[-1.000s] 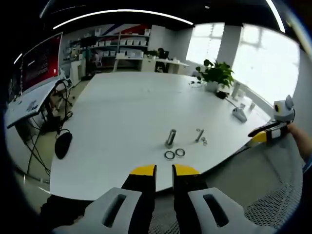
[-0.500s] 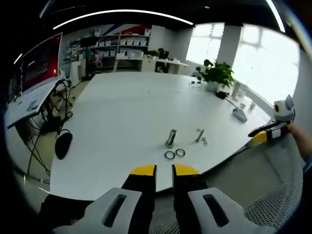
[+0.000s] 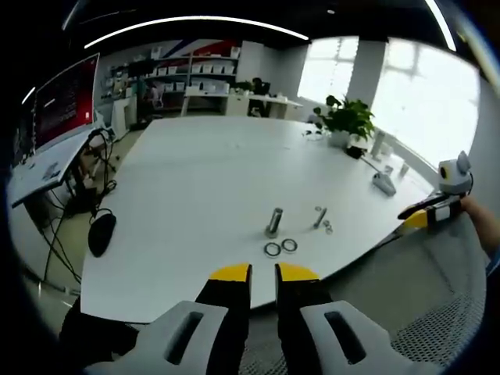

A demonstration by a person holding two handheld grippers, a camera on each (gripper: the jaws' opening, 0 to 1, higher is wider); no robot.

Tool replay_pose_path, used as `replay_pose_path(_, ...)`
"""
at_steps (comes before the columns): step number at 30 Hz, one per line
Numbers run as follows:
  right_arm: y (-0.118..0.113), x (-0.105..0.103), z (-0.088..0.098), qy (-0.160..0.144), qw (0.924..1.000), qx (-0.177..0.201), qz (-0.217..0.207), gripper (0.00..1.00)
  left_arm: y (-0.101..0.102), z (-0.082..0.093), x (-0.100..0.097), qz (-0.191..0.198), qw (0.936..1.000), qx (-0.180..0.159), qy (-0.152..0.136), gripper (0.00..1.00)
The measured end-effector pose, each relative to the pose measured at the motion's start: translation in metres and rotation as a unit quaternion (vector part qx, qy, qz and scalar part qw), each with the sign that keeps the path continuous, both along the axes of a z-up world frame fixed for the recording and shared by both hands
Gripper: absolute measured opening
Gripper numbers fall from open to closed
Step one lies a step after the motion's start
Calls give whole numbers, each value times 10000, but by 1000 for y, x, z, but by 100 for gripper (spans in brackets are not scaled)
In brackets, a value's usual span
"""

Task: Place the washer onto the threaded stud by aligning its center hole with the stud, sliding it down to the base, and recovering from edge contact or off-axis alignment until the washer reaches the visible bottom stop.

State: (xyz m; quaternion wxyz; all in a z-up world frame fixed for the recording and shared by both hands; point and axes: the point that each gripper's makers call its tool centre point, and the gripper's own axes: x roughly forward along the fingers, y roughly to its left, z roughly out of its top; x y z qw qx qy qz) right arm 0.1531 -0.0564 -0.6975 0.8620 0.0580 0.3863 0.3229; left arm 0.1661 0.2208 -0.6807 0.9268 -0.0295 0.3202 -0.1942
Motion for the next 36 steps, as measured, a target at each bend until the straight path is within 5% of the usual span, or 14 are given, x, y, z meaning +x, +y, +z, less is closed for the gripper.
replay_pose_path(36, -1, 0, -1, 16, 10000, -1, -8, 25, 0, 0, 0, -12, 10000, 13, 6, 9)
